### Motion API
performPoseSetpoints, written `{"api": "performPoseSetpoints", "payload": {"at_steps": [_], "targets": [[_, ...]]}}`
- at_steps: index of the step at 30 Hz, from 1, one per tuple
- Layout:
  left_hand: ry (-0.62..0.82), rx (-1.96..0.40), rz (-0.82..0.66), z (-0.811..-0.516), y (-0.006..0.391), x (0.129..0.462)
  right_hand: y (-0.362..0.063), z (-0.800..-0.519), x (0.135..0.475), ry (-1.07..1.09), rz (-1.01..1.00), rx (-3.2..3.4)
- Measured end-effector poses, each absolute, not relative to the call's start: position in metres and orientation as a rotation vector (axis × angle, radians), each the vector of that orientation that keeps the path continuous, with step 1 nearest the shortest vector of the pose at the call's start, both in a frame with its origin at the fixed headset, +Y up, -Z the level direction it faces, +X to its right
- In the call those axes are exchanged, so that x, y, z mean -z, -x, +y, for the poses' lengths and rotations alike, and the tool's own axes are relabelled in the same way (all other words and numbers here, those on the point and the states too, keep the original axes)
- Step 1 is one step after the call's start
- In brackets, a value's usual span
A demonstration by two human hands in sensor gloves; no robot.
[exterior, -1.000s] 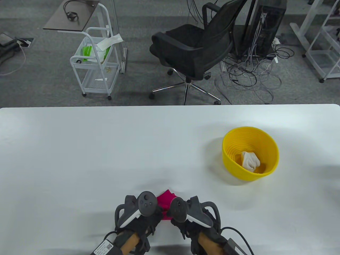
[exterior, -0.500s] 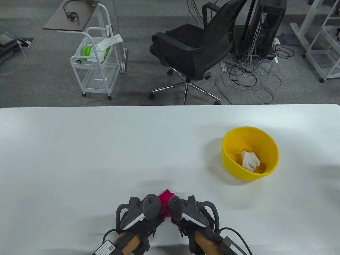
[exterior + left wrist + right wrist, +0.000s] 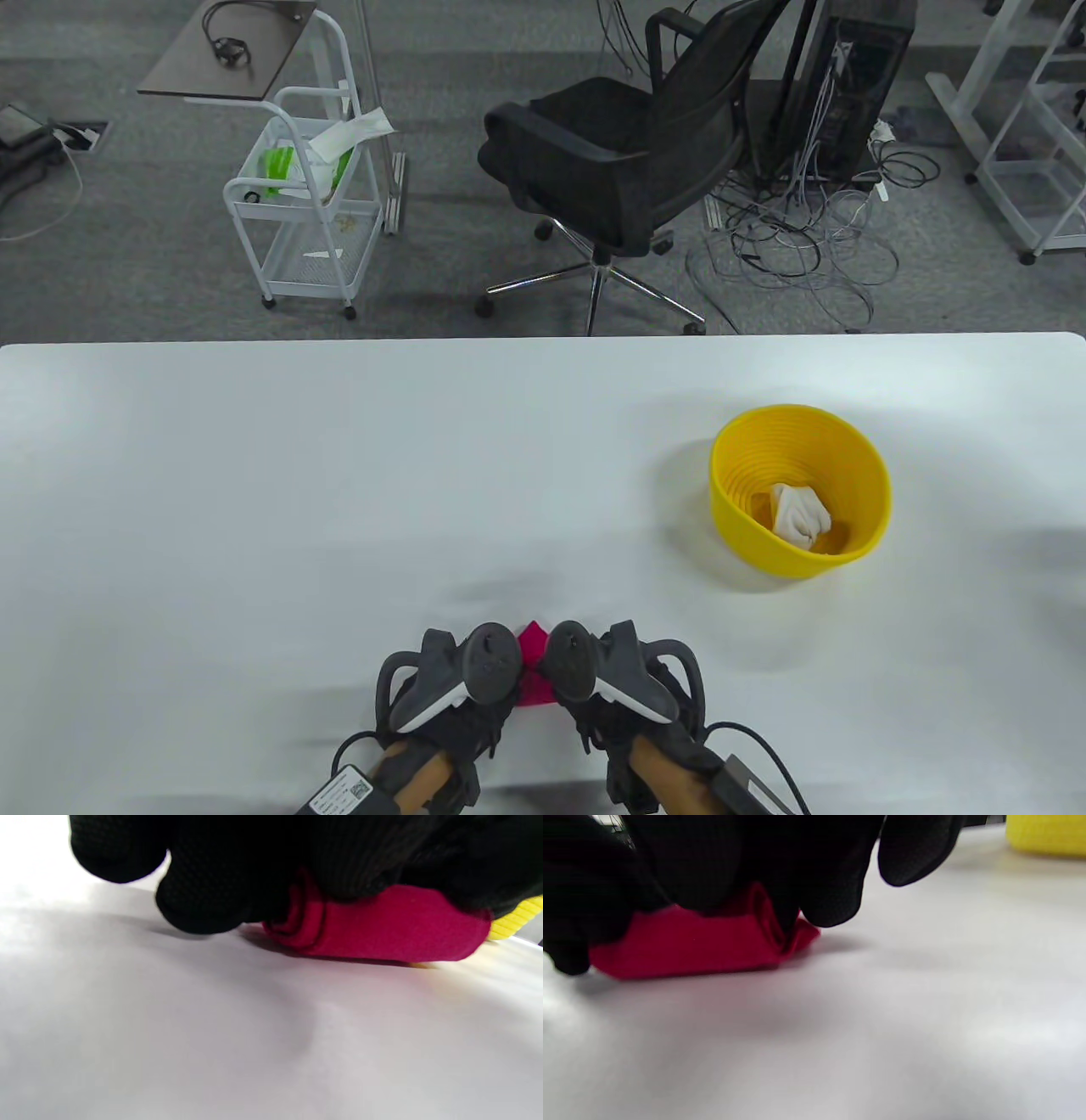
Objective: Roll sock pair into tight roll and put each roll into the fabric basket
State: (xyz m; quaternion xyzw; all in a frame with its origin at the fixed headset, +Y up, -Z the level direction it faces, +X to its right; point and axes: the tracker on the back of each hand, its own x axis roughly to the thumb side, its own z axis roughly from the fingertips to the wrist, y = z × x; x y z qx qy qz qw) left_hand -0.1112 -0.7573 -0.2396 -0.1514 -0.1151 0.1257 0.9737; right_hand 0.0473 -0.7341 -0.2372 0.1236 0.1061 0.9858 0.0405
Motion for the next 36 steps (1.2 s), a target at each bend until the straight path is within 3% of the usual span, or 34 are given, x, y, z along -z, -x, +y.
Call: {"api": "performPoseSetpoints", "payload": {"at_steps": [4,9,18,24,36], "targets": [[0.321,-0.277,-0.22,-0.758,0.114,0.241,-0.048,-0.718,0.229,-0.43,0.161,-3.004],[0.339,-0.321,-0.209,-0.761,0.118,0.244,-0.041,-0.727,0.228,-0.498,0.317,-3.03],[0.313,-0.369,-0.202,-0.757,0.123,0.246,-0.048,-0.744,0.239,-0.418,0.496,-3.0],[0.23,-0.353,-0.21,-0.747,0.124,0.242,-0.048,-0.75,0.241,-0.364,0.505,-3.018],[0.321,-0.266,-0.25,-0.758,0.116,0.241,-0.043,-0.747,0.238,-0.357,0.44,-3.041]]}}
